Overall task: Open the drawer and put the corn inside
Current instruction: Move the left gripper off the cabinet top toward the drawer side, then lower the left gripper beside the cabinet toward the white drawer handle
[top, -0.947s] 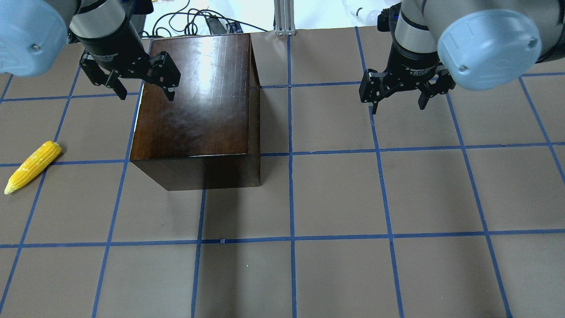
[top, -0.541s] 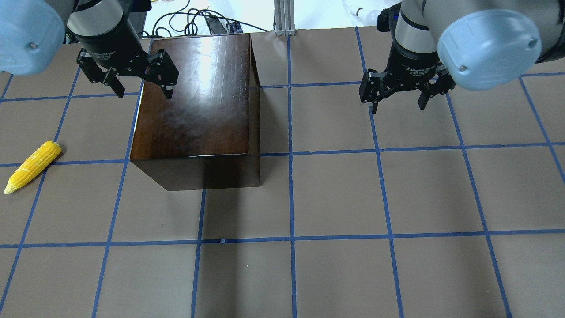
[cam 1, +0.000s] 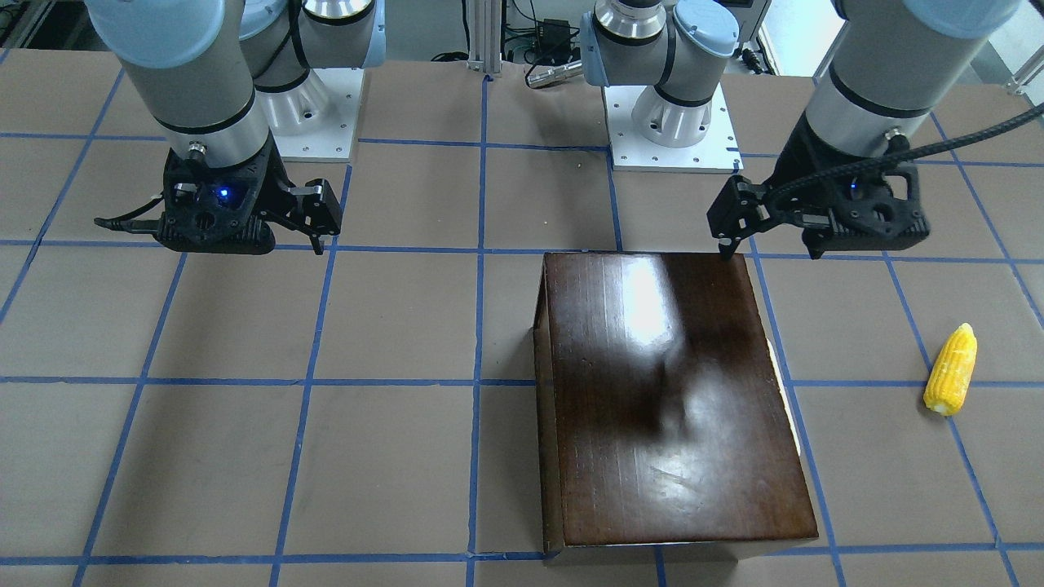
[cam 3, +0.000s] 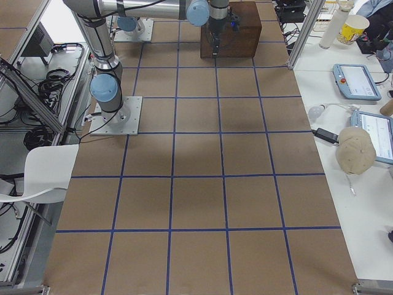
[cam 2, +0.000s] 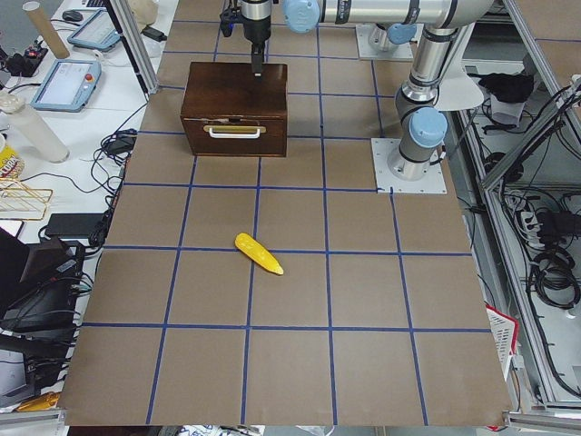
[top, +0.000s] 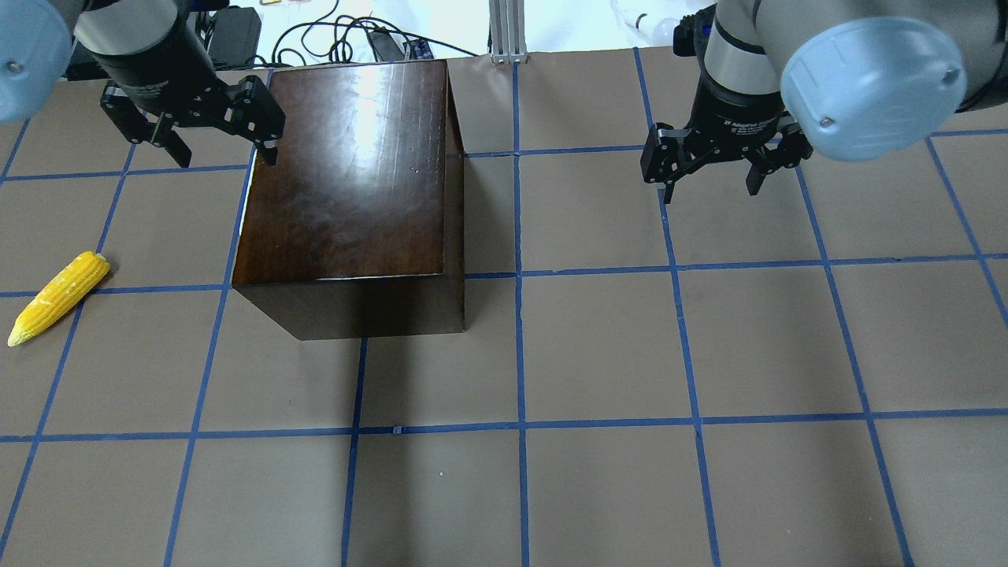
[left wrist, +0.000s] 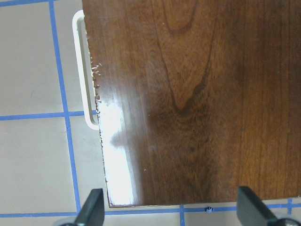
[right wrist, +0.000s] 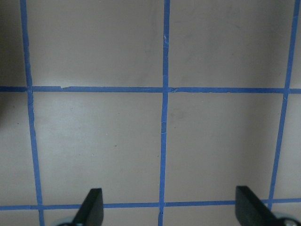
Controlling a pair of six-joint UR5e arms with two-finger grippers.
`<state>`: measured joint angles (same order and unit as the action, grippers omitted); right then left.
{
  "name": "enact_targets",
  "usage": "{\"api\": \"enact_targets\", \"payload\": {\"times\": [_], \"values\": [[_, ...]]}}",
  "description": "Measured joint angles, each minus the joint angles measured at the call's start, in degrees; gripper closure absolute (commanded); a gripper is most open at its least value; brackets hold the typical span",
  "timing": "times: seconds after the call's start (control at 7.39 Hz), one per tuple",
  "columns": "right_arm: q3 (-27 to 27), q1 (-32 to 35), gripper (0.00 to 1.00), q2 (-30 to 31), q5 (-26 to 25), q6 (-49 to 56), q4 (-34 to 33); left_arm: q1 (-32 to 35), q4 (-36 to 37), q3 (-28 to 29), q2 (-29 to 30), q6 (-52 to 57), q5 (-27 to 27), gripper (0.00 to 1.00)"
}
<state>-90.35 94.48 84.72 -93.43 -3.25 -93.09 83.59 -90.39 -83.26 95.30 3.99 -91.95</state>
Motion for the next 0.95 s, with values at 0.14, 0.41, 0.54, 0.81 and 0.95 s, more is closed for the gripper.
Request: {"api": "enact_targets", "payload": {"times": [0.14,0.41,0.54,0.81,0.95], "values": [[0.00,0.00,0.00,0.00,-0.02,0.00,0.01,-3.10,-0.18,1.16,0.46,0.97,1.85,0.00],[0.00,0.00,0.00,-0.02,-0.08,0.00,-0.01,-9.77,-0.36,2.58,1.52,7.44,6.80,0.00],[0.00,0.00,0.00,-0.04,-0.08,0.00,-0.04,-12.67,-0.39,2.64,2.06,11.31,8.75,0.00],[0.00,0.00,0.00,-0.03,-0.09,0.00,-0.06,-16.72,-0.39,2.40,3.72,17.81,12.03,0.00],[0.00,0.00,0.00,-0.02,-0.09,0.00,-0.03,-17.81,-0.33,2.25,5.05,20.52,13.29,0.00]]}}
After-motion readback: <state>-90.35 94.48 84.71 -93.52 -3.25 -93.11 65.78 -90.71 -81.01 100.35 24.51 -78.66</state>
